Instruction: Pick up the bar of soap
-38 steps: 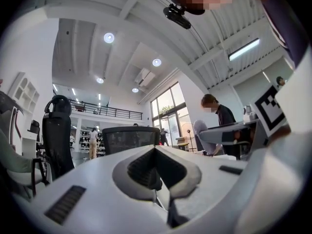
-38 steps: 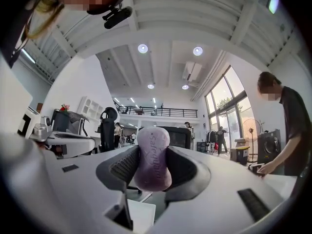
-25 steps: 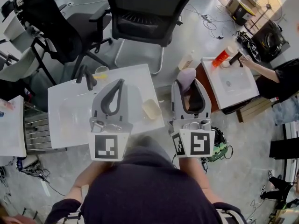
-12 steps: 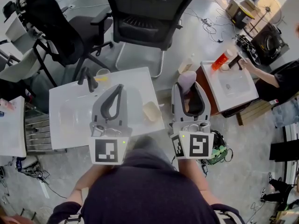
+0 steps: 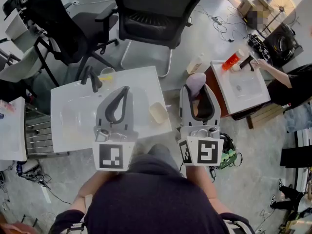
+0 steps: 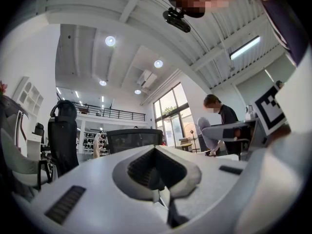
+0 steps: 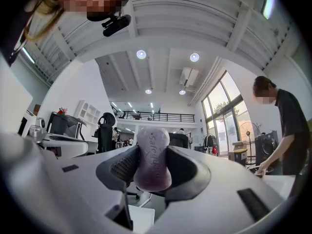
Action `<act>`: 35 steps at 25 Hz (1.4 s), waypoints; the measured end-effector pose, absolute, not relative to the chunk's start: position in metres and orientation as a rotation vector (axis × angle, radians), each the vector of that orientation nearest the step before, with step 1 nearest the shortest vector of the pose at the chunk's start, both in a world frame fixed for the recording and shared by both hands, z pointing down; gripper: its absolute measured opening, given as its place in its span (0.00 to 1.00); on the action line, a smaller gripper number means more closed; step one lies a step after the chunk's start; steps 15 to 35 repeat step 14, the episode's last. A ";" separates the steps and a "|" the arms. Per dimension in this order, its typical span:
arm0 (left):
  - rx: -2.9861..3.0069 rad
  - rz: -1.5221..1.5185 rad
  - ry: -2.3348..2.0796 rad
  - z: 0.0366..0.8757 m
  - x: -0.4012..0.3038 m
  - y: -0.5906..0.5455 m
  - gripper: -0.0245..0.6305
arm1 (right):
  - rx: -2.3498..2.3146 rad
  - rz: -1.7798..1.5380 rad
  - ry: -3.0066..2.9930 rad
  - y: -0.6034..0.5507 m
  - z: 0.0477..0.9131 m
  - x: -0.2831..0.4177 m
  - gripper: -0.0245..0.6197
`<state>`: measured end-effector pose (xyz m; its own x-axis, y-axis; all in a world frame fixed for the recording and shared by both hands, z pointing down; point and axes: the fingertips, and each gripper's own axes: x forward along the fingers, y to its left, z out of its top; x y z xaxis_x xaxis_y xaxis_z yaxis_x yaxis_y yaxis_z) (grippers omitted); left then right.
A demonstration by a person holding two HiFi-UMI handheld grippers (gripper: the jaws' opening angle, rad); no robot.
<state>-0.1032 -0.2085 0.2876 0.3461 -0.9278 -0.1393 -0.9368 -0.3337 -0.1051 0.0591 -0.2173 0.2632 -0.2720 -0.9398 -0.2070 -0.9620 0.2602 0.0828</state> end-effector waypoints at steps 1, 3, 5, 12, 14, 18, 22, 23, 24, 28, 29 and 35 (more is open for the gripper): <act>-2.438 0.076 1.703 0.289 -0.103 -0.208 0.04 | -1.822 0.288 2.402 -0.217 0.265 0.059 0.34; -2.442 0.068 1.701 0.292 -0.103 -0.209 0.04 | -1.826 0.280 2.408 -0.218 0.268 0.058 0.34; -2.446 0.073 1.703 0.293 -0.102 -0.210 0.04 | -1.832 0.275 2.415 -0.219 0.270 0.058 0.34; -2.454 0.069 1.672 0.295 -0.101 -0.217 0.04 | -1.851 0.272 2.420 -0.223 0.275 0.056 0.34; -2.457 0.063 1.665 0.297 -0.102 -0.219 0.04 | -1.856 0.266 2.423 -0.225 0.279 0.055 0.34; -2.457 0.063 1.665 0.297 -0.102 -0.219 0.04 | -1.856 0.266 2.423 -0.225 0.279 0.055 0.34; -2.457 0.063 1.665 0.297 -0.102 -0.219 0.04 | -1.856 0.266 2.423 -0.225 0.279 0.055 0.34; -2.457 0.063 1.665 0.297 -0.102 -0.219 0.04 | -1.856 0.266 2.423 -0.225 0.279 0.055 0.34; -2.457 0.063 1.665 0.297 -0.102 -0.219 0.04 | -1.856 0.266 2.423 -0.225 0.279 0.055 0.34; -2.457 0.063 1.665 0.297 -0.102 -0.219 0.04 | -1.856 0.266 2.423 -0.225 0.279 0.055 0.34; -2.457 0.063 1.665 0.297 -0.102 -0.219 0.04 | -1.856 0.266 2.423 -0.225 0.279 0.055 0.34; -2.457 0.063 1.665 0.297 -0.102 -0.219 0.04 | -1.856 0.266 2.423 -0.225 0.279 0.055 0.34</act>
